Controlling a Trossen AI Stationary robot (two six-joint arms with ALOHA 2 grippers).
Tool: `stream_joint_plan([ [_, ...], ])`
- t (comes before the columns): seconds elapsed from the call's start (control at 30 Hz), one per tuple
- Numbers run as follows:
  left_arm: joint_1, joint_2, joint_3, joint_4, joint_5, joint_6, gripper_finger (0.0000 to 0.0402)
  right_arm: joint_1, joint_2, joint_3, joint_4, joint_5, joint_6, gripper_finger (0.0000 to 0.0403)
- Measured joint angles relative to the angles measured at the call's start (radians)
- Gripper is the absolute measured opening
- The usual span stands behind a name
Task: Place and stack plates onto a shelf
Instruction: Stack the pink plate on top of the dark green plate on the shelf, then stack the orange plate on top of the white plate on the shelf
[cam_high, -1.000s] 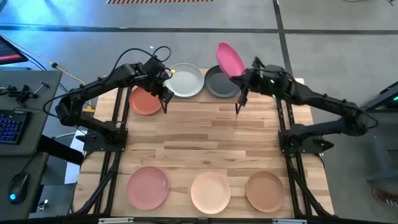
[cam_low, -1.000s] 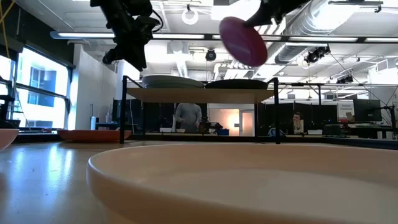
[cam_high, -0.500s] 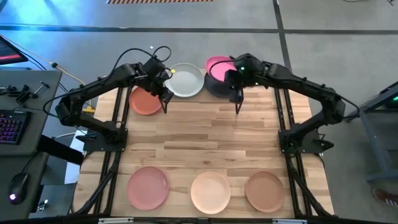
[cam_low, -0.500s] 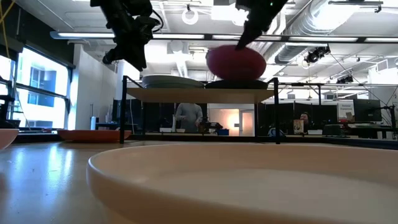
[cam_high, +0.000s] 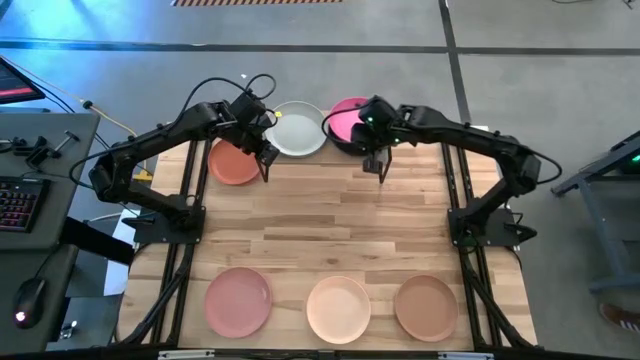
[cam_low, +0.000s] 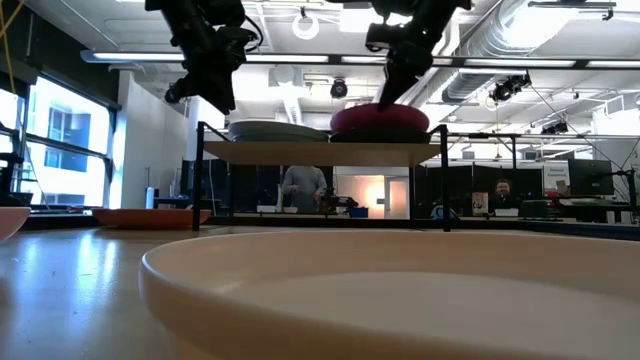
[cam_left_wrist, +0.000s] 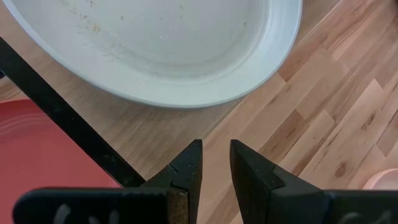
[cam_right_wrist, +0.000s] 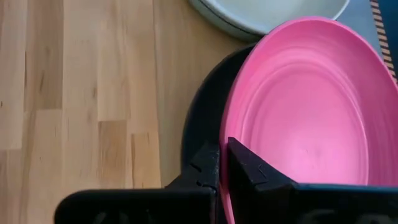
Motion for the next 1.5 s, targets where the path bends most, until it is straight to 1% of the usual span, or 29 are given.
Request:
stream_joint_plan([
  [0.5,0.0,0.0,0.0,0.0,0.0,0.0,0.0072,0.01,0.041,0.0,-0.024,0.002,0.0,0.0003],
  [0.6,0.0,0.0,0.0,0.0,-0.001,0.0,0.0072,0.015,0.048,0.0,-0.025,0.002,0.0,0.0017],
  [0.87,0.0,0.0,0.0,0.0,0.0,0.0,0.0072,0.026,0.048,0.0,-0.02,0.002,0.001,0.0083],
  [0.97,0.001,0.0,0.0,0.0,0.0,0.0,0.0072,0.025,0.048,0.0,-0.019,0.002,0.002,0.0095],
  [1.07,0.0,0.0,0.0,-0.012,0.0,0.0,0.0072,0.026,0.047,0.006,-0.026,0.002,0.004,0.0099],
  [1.23,0.001,0.0,0.0,-0.088,-0.002,0.017,0.0072,0.029,0.046,0.077,-0.094,0.004,0.043,0.0099],
  [1.5,0.0,-0.001,-0.001,-0.223,-0.063,0.032,0.0072,0.031,0.045,0.252,-0.268,0.004,0.091,0.0099],
])
